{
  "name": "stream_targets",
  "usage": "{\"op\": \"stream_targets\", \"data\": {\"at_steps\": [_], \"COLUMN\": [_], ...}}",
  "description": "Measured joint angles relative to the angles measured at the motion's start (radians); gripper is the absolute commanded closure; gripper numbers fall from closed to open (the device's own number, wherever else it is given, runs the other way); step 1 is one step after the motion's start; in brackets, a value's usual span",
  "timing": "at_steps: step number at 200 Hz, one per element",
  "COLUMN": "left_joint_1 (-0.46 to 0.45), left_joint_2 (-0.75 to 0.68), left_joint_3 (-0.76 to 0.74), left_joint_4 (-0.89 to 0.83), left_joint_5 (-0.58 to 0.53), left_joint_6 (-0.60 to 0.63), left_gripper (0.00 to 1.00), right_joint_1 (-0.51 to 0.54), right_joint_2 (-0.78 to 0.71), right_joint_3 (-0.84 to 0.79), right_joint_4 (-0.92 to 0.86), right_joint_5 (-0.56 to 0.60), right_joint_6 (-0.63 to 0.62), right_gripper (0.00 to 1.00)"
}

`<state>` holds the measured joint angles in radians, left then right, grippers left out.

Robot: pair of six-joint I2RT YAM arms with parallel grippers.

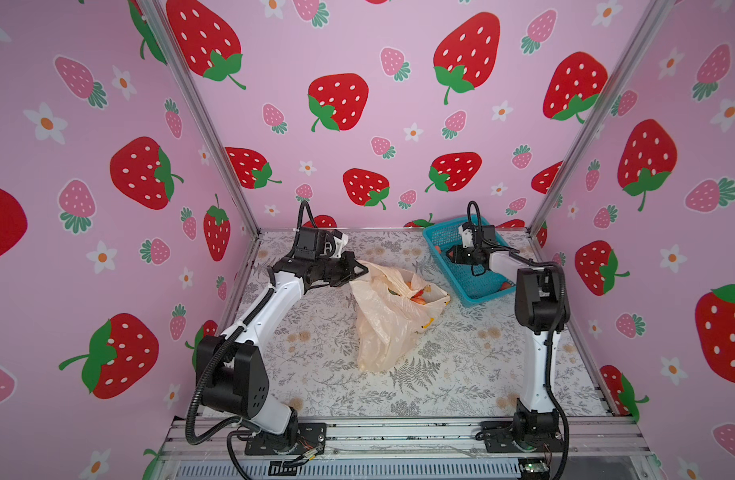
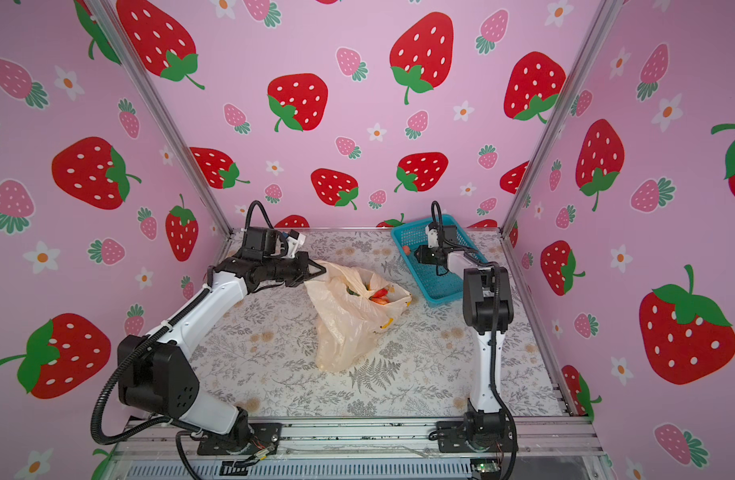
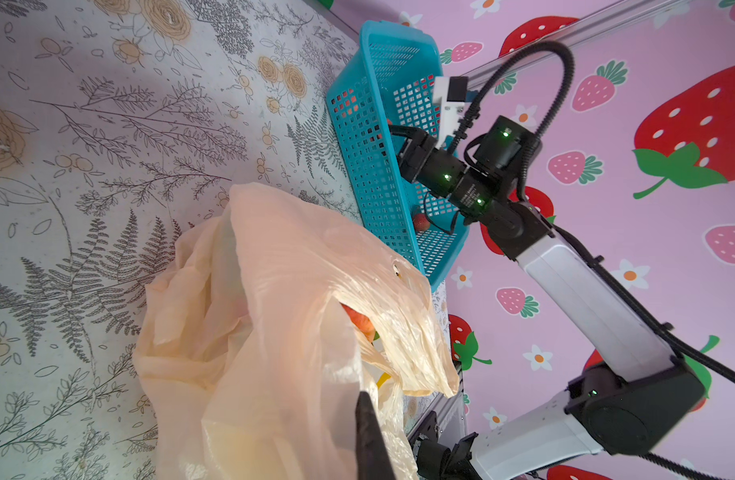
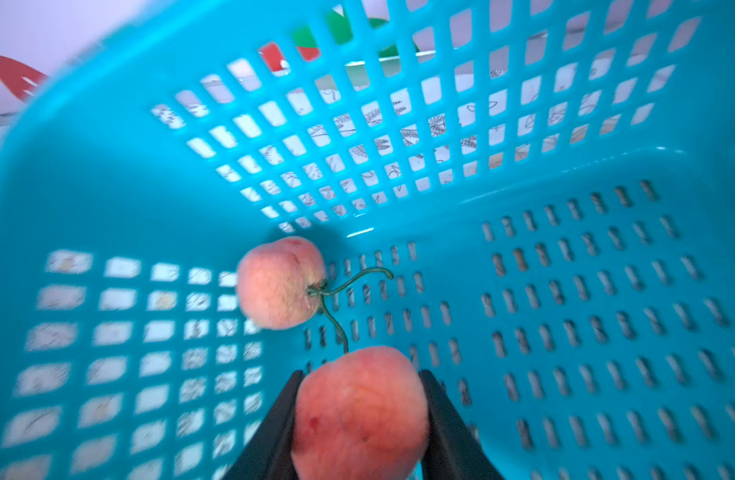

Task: Place the fake fruits into the plastic bag and tie a complex knot
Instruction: 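Lower the right gripper into the teal basket and grasp a small peach, then carry the small peach with the right gripper into the bag and release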

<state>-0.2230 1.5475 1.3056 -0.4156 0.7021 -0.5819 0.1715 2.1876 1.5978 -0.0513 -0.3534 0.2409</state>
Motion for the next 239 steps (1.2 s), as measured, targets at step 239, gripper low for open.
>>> {"op": "stream_targets", "data": {"at_steps": [239], "left_joint_1": [-0.039], "left_joint_2": [0.0], "left_joint_3": [0.0], "left_joint_4": [0.008], "left_joint_5": [0.008], "left_joint_6": [-0.016], "left_gripper": [1.0], "right_joint_1": [0.307], "right_joint_2": [-0.702], "right_joint_3": [-0.761], "right_joint_4": [0.23], "right_joint_5": [-0.204], "right_joint_6": [0.059], "right_gripper": [0.61]}}
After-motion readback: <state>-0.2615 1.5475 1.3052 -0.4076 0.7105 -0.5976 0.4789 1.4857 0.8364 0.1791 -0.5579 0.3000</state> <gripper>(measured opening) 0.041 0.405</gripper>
